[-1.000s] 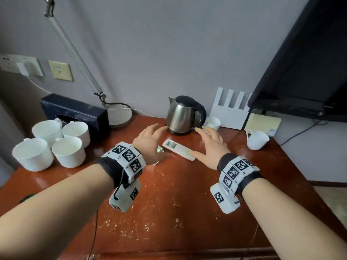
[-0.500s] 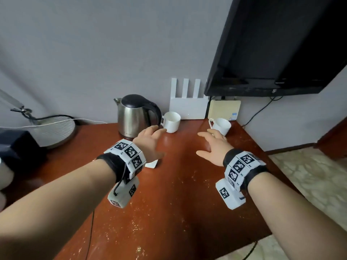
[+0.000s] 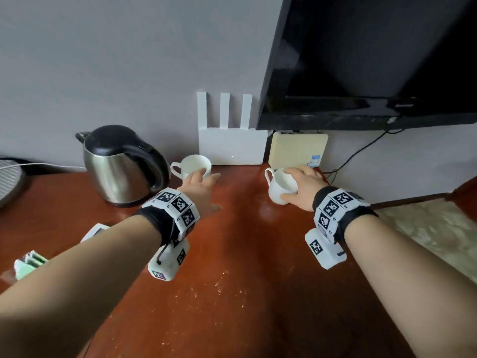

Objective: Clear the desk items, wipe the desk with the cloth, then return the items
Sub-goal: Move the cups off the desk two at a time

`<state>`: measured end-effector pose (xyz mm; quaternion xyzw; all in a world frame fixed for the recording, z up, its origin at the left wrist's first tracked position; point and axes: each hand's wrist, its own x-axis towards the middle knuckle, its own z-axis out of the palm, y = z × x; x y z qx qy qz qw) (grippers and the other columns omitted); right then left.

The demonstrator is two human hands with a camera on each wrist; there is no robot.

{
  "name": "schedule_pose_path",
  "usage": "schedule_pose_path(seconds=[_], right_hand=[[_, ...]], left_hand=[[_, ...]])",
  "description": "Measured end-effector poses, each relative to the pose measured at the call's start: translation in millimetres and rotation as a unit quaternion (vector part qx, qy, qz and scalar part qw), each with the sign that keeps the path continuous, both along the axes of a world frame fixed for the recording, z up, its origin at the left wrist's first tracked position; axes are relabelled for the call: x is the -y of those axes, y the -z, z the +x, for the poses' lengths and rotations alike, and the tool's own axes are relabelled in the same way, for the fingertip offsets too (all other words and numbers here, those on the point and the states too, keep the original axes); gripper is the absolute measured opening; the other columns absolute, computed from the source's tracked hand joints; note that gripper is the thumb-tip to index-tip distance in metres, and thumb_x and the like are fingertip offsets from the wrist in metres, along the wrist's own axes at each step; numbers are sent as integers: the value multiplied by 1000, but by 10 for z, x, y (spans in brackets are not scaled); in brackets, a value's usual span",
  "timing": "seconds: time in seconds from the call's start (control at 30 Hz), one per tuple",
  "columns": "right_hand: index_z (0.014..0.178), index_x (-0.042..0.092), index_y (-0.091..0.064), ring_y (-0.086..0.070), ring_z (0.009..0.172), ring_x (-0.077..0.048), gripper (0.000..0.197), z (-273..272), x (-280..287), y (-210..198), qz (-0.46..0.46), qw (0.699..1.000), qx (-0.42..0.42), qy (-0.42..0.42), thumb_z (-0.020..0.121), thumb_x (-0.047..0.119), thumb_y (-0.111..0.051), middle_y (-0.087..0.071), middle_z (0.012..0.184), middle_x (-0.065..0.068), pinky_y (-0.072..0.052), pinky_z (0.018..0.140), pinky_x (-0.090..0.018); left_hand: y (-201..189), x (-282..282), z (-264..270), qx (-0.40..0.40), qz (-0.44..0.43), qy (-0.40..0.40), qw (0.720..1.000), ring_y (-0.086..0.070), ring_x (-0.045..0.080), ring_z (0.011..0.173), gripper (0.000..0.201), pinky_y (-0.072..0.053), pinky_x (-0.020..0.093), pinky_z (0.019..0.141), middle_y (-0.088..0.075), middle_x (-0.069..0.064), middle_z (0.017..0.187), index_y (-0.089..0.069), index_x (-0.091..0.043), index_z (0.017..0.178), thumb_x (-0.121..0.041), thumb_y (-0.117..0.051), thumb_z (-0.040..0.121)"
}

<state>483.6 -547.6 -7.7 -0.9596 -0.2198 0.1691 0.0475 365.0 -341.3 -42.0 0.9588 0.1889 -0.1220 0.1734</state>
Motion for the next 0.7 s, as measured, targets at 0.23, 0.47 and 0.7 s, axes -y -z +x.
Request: schedule_pose_path(seconds=[0.23,0.47,0.7], right_hand=[[148,33,-11,-10,143,-28,86,710,-30,470,-28,998,-46,-36,81,40,-65,-7,156,-1,-26,113,-43],[148,32,-9,-18,139,-26,85,867,-52,715,14,996,-55,-71,83,35,-63,-15,151,1,-34,105,-38],[146,33,-10,-26,130,-28,83,913,-52,737,1,994,-49,-98,82,38,-63,-19,146,-2,-42,96,-37]], left_hand=[[399,-72,771,-51,95,-94,990,9,32,145,85,-8,51,118,11,9,158,-3,-30,149,-46,-58,86],[505,-248,1044,-105,102,-159,976,19,33,143,88,-1,59,113,19,7,156,2,-33,148,-44,-59,86],[435,-204,1023,-64,105,-150,981,-12,28,138,64,-28,49,109,-14,-2,150,-29,-40,140,-48,-59,84]])
